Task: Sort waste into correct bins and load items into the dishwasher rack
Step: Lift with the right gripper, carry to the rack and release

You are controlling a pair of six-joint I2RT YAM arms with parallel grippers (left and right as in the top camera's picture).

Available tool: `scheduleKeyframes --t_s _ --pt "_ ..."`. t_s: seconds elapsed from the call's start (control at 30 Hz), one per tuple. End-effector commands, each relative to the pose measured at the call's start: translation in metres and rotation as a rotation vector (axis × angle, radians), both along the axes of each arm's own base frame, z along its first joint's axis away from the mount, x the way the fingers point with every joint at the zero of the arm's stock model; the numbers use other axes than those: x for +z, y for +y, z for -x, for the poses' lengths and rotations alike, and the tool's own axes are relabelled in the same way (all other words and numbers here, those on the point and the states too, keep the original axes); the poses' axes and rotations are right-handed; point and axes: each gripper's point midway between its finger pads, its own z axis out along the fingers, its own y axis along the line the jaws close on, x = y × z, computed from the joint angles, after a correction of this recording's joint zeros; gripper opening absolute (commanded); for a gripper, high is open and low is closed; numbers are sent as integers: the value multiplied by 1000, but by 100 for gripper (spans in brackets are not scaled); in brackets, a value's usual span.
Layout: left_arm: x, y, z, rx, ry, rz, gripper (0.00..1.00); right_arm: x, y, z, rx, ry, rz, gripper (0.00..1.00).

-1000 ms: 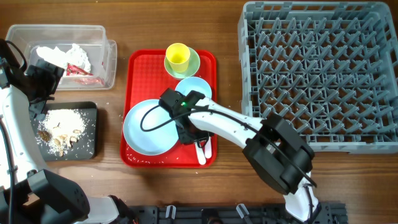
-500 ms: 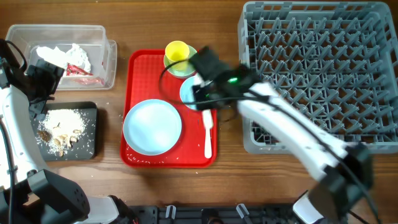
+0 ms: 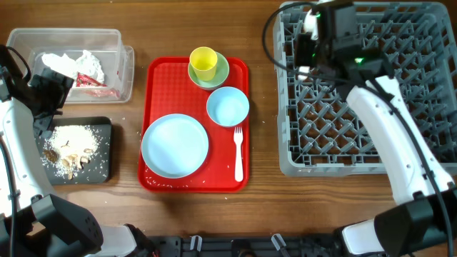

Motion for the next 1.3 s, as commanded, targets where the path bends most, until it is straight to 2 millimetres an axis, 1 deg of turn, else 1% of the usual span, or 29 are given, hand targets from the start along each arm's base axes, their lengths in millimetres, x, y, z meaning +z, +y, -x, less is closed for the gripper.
scheduleKeyframes --t_s 0.0,0.03,0.1,0.2,0.33,0.43,0.5,0.6,0.63,0.67,0.73,0.83,0.87,0.9,0.93,1.0,1.03,1.1,1.13,1.17,1.2,1.27 --pt "3 3 -1 7 -8 -2 100 -31 -19 -24 -27 33 73 6" --pt "3 3 -1 7 -8 -2 100 -44 -23 -30 -36 55 75 6" --pt "3 3 -1 7 -8 -2 100 -63 -26 -34 -45 92 78 6" --pt "3 3 -1 7 -8 -2 100 -81 -30 -32 -55 143 99 6" --pt "3 3 -1 7 -8 -2 100 -85 -42 -24 -84 174 167 6" --pt "3 3 -1 7 -8 -2 100 -90 -41 -17 -43 214 186 6" --pt "3 3 -1 7 -8 -2 100 -94 -43 -11 -11 245 217 6" --pt "3 3 -1 7 -8 -2 100 -99 -46 -2 -5 291 217 8" --pt "3 3 -1 7 -8 -2 100 -101 -48 2 -8 308 220 10" --pt "3 3 -1 7 -8 -2 100 -102 -48 4 -14 318 217 16" --pt "3 3 -1 7 -8 -2 100 -103 -49 6 -37 327 203 33" --pt "3 3 -1 7 -8 -2 100 -105 -49 10 -62 345 185 45" --pt "3 3 -1 7 -8 -2 100 -107 -50 14 -76 361 178 54" --pt "3 3 -1 7 -8 -2 100 -107 -48 18 -70 374 166 58" --pt "3 3 -1 7 -8 -2 100 -106 -44 23 -69 389 131 59" --pt "3 3 -1 7 -8 -2 100 -103 -28 32 -17 413 54 60" --pt "3 3 -1 7 -8 -2 100 -96 -9 44 47 437 -33 61" --pt "3 3 -1 7 -8 -2 100 -85 16 60 128 466 -132 63" --pt "3 3 -1 7 -8 -2 100 -78 33 73 183 493 -192 63" --pt "3 3 -1 7 -8 -2 100 -71 54 93 251 536 -247 62" --pt "3 3 -1 7 -8 -2 100 -69 70 109 297 575 -261 62" --pt "3 3 -1 7 -8 -2 100 -73 97 138 347 651 -245 62"
